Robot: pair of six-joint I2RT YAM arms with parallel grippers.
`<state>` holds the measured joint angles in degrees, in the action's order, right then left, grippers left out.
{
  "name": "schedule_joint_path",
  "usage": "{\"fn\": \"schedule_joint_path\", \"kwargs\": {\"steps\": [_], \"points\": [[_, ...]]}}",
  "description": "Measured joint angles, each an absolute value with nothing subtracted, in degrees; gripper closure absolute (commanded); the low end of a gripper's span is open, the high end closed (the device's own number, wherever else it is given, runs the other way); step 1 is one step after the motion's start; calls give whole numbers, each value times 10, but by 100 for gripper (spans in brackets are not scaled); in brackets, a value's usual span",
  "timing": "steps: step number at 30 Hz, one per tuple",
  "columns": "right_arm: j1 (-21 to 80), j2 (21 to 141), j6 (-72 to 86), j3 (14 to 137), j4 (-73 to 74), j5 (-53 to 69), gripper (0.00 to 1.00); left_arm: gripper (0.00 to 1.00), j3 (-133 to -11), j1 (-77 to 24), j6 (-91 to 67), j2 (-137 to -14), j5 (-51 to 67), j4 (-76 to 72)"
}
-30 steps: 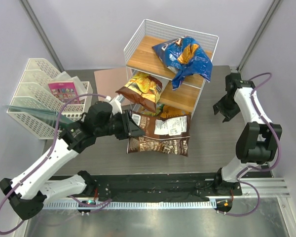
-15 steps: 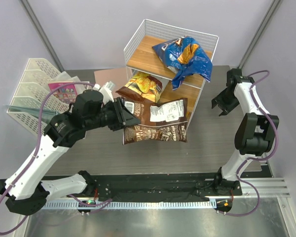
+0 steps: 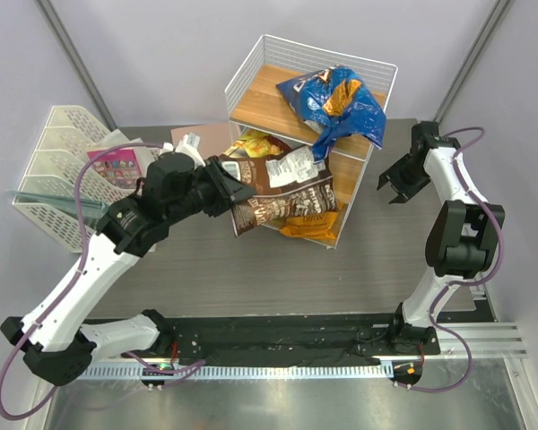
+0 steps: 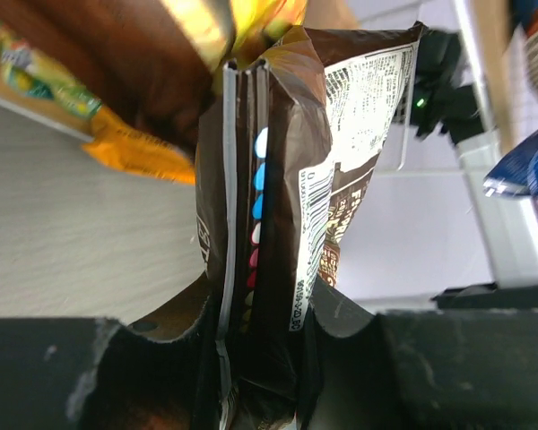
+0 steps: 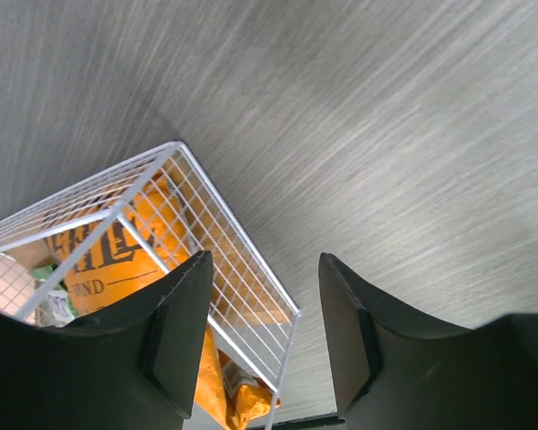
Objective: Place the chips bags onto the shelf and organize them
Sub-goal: Place the potato chip on the shelf.
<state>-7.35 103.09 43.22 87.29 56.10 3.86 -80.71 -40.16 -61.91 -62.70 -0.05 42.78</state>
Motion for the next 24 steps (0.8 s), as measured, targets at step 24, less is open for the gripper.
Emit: {"fn": "schedule_joint_path", "kwargs": {"steps": [24], "points": [[-74, 1126, 435, 1054, 550, 113, 44, 100, -828, -474, -716, -794, -157, 187]]}}
